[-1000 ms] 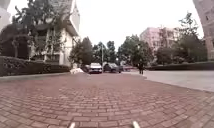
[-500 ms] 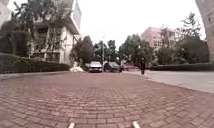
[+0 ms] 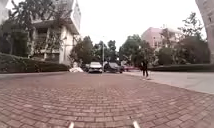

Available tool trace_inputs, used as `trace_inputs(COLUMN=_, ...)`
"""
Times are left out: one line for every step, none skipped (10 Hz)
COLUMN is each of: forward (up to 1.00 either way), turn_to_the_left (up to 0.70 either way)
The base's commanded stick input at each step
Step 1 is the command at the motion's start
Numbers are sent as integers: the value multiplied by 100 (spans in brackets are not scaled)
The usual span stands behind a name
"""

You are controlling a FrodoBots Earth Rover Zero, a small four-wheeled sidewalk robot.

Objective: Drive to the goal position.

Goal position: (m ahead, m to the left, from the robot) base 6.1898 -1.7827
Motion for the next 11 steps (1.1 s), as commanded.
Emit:
trace_inputs(forward=70, turn_to_the_left=0)
trace_inputs(forward=70, turn_to_the_left=0)
trace_inputs(forward=70, turn_to_the_left=0)
trace_inputs(forward=70, turn_to_the_left=0)
trace_inputs(forward=70, turn_to_the_left=0)
trace_inputs(forward=70, turn_to_the_left=0)
trace_inputs(forward=70, turn_to_the_left=0)
trace_inputs(forward=70, turn_to_the_left=0)
trace_inputs(forward=70, turn_to_the_left=0)
trace_inputs(forward=70, turn_to_the_left=0)
trace_inputs(forward=70, turn_to_the_left=0)
